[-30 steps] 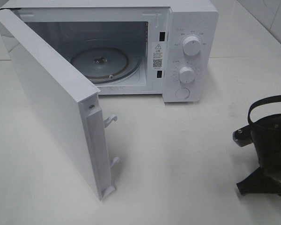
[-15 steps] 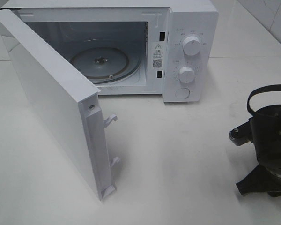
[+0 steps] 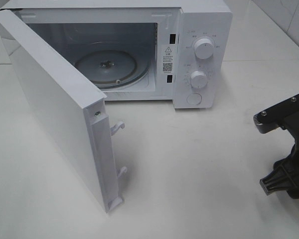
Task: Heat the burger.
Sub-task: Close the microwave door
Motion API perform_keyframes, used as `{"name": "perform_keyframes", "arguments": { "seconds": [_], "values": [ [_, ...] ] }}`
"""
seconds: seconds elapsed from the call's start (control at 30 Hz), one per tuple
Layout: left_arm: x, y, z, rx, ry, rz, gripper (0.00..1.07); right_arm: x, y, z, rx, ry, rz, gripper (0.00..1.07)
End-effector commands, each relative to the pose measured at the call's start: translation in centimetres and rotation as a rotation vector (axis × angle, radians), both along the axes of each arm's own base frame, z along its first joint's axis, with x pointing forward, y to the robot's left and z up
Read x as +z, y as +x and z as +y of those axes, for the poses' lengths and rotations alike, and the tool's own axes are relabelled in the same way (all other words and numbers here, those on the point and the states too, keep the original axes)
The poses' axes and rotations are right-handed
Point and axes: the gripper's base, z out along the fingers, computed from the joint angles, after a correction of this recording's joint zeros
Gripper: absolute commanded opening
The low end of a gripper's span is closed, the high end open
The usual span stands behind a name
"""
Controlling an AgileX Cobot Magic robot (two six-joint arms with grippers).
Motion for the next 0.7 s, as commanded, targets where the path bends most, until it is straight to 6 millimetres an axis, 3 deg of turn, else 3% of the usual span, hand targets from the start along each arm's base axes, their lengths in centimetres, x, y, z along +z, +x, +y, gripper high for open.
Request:
{"name": "perform_keyframes", "arguments": {
  "seconds": [0.03, 0.4, 0.7],
  "values": [
    [0.0, -0.2, 0.0, 0.001, -0.003, -0.023, 1.0, 1.1, -0.8, 0.0, 0.044, 0.048, 0.02, 0.75],
    [0.0, -0.2, 0.0, 0.001, -0.003, -0.023, 1.0, 3.5, -3.4, 0.4, 0.263, 0.212, 0.107, 0.75],
    [0.0, -0.2, 0.0, 0.001, -0.003, -0.023, 1.0, 8.6, -4.8, 0.4, 0.319, 0.342, 0.013, 0.75]
  ]
}}
